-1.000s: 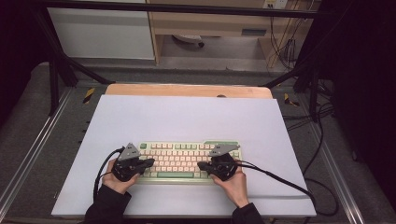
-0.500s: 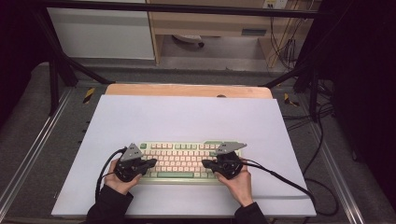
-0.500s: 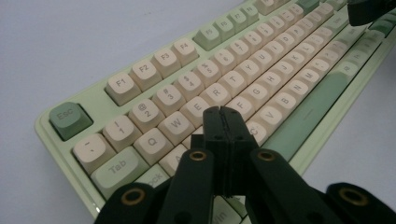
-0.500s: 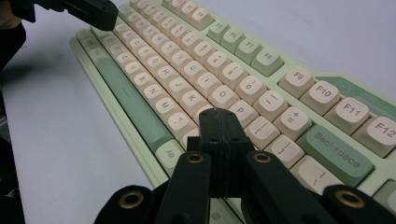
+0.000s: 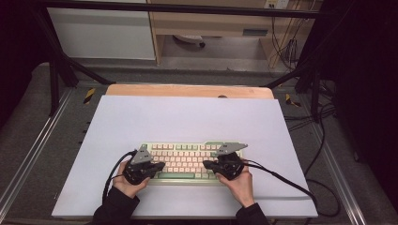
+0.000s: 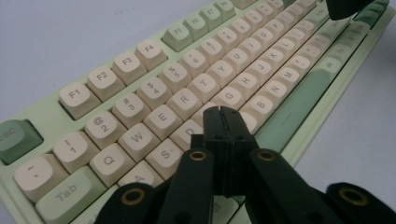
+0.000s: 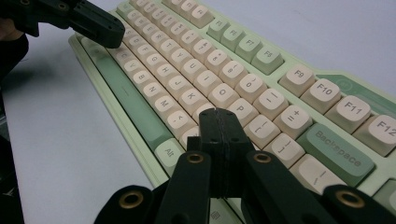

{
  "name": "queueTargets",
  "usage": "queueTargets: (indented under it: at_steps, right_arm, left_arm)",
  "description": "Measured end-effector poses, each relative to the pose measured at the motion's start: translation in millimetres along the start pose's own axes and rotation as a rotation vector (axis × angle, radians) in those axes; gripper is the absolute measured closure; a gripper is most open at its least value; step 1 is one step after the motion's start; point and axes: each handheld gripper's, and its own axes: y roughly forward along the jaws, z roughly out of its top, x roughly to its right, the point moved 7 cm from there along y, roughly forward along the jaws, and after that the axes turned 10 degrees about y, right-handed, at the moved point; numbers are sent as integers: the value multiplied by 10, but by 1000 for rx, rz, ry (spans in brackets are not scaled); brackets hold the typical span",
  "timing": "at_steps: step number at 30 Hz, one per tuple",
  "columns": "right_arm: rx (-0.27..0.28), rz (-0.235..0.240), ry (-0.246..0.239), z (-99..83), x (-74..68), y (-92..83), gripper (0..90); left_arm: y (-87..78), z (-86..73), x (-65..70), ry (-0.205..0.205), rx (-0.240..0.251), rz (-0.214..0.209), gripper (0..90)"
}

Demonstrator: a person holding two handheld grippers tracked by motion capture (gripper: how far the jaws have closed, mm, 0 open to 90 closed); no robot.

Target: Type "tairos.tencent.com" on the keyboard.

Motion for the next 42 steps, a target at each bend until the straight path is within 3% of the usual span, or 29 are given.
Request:
queueTargets:
  at_steps: [25,42]
  right_arm:
    - [2,7,-2,1,-10,-8,900]
    - [16,6,0,29,-7,-20,900]
  left_arm:
    - [85,-32,47,4,-14,-12,897]
    - [-147,-33,-65,-16,21,13,896]
